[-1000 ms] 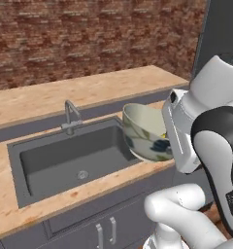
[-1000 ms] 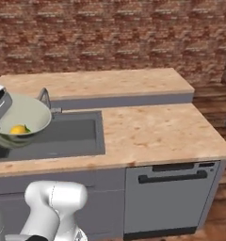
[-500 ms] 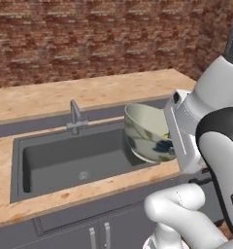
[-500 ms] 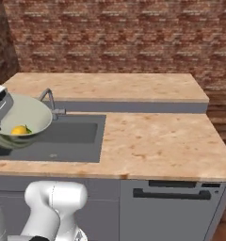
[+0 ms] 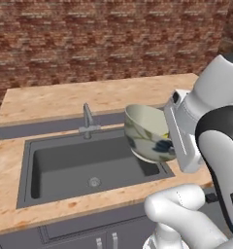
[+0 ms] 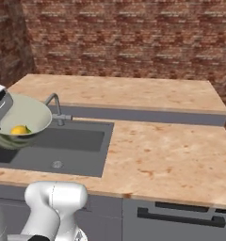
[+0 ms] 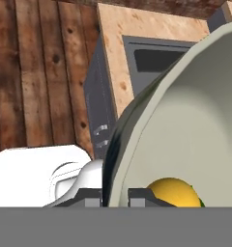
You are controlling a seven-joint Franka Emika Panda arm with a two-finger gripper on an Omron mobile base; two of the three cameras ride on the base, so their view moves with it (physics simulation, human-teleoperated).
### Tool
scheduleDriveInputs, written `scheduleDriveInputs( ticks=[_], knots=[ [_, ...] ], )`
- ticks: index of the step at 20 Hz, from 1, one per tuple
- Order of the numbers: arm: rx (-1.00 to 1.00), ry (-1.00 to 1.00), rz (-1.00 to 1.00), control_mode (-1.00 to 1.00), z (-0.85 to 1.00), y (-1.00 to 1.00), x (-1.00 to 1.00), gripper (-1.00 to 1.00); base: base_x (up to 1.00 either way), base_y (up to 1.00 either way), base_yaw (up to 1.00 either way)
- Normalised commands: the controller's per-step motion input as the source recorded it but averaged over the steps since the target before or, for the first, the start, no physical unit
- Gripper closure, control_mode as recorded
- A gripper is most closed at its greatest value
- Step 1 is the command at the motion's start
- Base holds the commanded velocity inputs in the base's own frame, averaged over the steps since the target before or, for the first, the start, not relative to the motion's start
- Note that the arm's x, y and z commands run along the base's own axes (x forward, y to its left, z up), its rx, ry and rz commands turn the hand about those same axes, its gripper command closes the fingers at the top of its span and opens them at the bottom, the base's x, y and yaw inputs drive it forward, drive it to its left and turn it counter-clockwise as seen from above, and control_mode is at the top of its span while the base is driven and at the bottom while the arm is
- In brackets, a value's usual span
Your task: Pick the lemon from the cabinet and place it in the bowl. Then pick the bowl and place it in the sink. Then turn on the sink facuet.
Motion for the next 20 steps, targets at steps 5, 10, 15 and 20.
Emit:
scheduleDriveInputs(
  ticks=[5, 10, 15, 20],
  knots=[
    [0.00, 0.00, 0.00, 1.00, 0.00, 0.00, 0.00, 1.00, 0.02, -0.22, 0.03],
    [0.00, 0.00, 0.04, -1.00, 0.00, -0.13, 0.00, 1.00, 0.00, -0.14, 0.01],
    [-0.01, 0.02, 0.34, -1.00, -0.63, -0.63, 0.06, 1.00, 0.00, 0.00, 0.00],
    [-0.10, 0.01, 0.59, -1.00, -0.73, -0.72, 0.26, 1.00, 0.00, 0.00, 0.00]
  ],
)
